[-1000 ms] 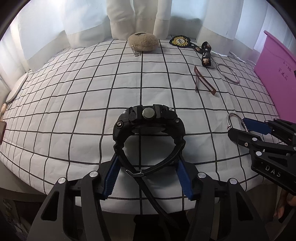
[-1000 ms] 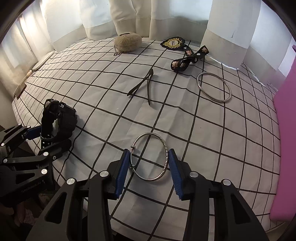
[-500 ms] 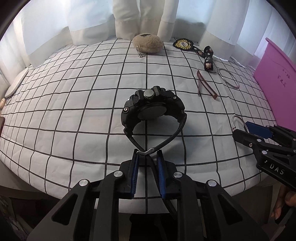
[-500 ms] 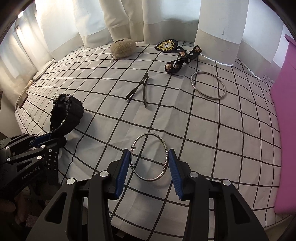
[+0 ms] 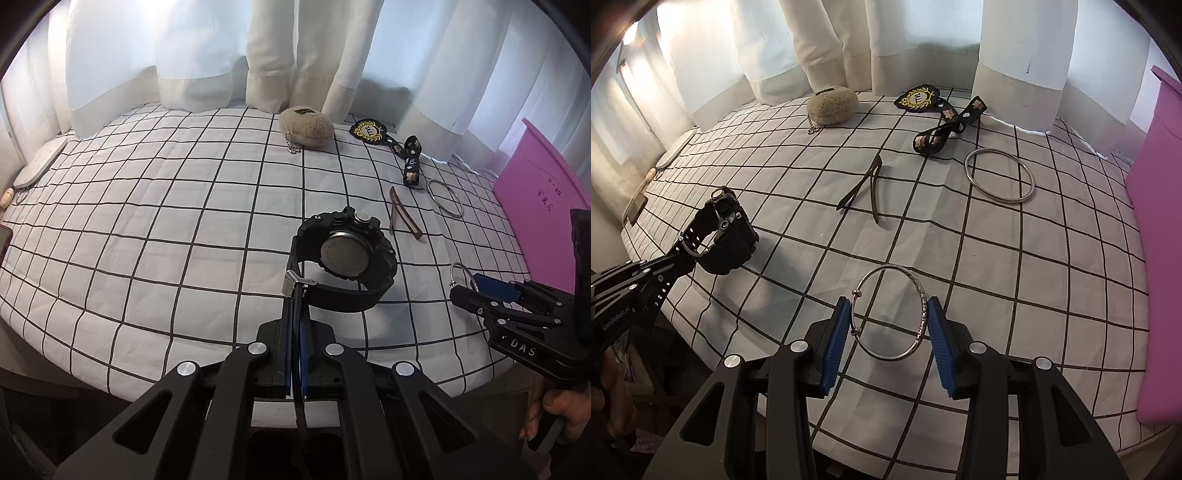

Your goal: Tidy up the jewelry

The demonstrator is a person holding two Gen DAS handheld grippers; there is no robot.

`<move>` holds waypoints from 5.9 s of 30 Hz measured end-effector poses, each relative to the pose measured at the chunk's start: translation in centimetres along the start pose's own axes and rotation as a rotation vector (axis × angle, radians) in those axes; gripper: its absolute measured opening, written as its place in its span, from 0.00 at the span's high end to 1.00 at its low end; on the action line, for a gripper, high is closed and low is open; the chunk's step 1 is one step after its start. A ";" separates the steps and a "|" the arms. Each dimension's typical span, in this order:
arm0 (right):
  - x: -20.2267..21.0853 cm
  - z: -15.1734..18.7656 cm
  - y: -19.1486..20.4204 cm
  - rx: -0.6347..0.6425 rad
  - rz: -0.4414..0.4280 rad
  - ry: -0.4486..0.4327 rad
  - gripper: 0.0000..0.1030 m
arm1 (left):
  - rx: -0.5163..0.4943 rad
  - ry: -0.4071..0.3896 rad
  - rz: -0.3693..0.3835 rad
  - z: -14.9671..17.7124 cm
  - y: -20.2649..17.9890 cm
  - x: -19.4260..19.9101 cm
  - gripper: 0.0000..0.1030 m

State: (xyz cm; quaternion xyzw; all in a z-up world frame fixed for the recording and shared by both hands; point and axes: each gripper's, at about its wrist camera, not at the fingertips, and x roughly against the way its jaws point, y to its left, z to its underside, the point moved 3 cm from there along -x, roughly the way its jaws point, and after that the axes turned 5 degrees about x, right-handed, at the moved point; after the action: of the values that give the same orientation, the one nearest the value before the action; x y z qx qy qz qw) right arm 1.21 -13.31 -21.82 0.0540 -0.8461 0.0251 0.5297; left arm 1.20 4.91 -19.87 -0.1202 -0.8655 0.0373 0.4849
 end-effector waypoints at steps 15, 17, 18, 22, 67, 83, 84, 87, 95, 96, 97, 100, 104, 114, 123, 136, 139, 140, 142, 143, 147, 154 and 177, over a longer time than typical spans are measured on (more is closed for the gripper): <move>4.8 -2.3 -0.9 -0.031 0.012 -0.108 0.60 | -0.020 -0.091 0.049 -3.5 -1.7 3.6 0.97; 6.0 -2.8 -1.2 -0.037 0.017 -0.134 0.60 | -0.037 -0.107 0.055 -4.1 -2.4 4.1 0.97; 6.7 -3.1 -1.3 -0.039 0.019 -0.150 0.60 | -0.046 -0.114 0.057 -4.4 -2.7 4.4 0.97; 9.5 -3.9 -2.2 -0.057 0.038 -0.205 0.60 | -0.077 -0.133 0.081 -5.7 -4.2 5.2 0.97; 26.7 3.0 -29.6 -0.523 0.431 -0.349 0.60 | -0.530 -0.127 0.467 -10.9 -43.2 5.0 0.97; 25.3 3.2 -32.9 -0.576 0.429 -0.283 0.46 | -0.562 -0.007 0.355 -10.2 -46.2 2.0 0.65; 25.5 3.2 -32.9 -0.576 0.432 -0.290 0.42 | -0.560 -0.021 0.348 -10.4 -46.2 2.2 0.44; 25.9 3.1 -32.9 -0.581 0.433 -0.294 0.41 | -0.545 -0.058 0.350 -10.8 -45.9 3.0 0.29; 25.7 2.8 -32.4 -0.574 0.427 -0.291 0.40 | -0.502 -0.052 0.320 -11.8 -44.6 3.4 0.28; 25.7 2.8 -32.3 -0.573 0.426 -0.293 0.39 | -0.496 -0.054 0.316 -11.9 -44.3 3.6 0.26; 25.7 2.6 -32.2 -0.570 0.427 -0.295 0.37 | -0.490 -0.061 0.312 -12.0 -44.0 3.8 0.24; 25.7 2.2 -31.6 -0.554 0.421 -0.305 0.36 | -0.464 -0.096 0.293 -12.5 -42.9 4.7 0.12; 26.1 1.5 -30.1 -0.520 0.426 -0.325 0.31 | -0.425 -0.127 0.255 -13.3 -41.0 5.8 0.07; 26.3 -0.8 -25.9 -0.471 0.392 -0.380 0.28 | -0.359 -0.187 0.168 -14.9 -34.5 8.1 0.06; 27.0 -4.7 -17.7 -0.277 0.417 -0.462 0.22 | -0.288 -0.172 0.086 -14.6 -24.3 8.1 0.06; 20.2 -9.8 -8.6 -0.146 0.195 -0.406 0.22 | -0.036 -0.152 -0.059 -16.1 -6.5 5.6 0.06; 16.9 -10.3 -7.7 -0.159 0.186 -0.349 0.22 | -0.038 -0.115 -0.102 -16.0 -4.4 3.9 0.06; 15.7 -10.4 -7.5 -0.157 0.191 -0.330 0.22 | -0.042 -0.109 -0.113 -15.9 -3.7 3.3 0.06; 13.2 -10.6 -7.0 -0.147 0.207 -0.278 0.22 | -0.049 -0.088 -0.119 -15.8 -2.8 1.8 0.06; 11.9 -10.7 -6.8 -0.143 0.210 -0.253 0.22 | -0.048 -0.071 -0.113 -15.7 -2.5 0.9 0.06; 7.4 -10.7 -7.1 -0.149 0.216 -0.173 0.22 | -0.031 -0.019 -0.080 -15.9 -1.5 -2.7 0.06; 2.1 -10.5 -8.3 -0.201 0.223 -0.110 0.22 | -0.010 0.011 -0.079 -17.6 -1.2 -7.8 0.06; -5.6 -10.6 -10.3 -0.252 0.240 -0.010 0.22 | -0.066 0.050 -0.083 -19.0 -2.6 -14.5 0.06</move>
State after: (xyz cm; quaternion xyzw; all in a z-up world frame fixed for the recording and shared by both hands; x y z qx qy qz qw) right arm 14.27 -22.09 -22.34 -0.1139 -0.8456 -0.0184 0.5212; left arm 24.10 -2.16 -21.47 -0.1008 -0.8580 -0.0144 0.5035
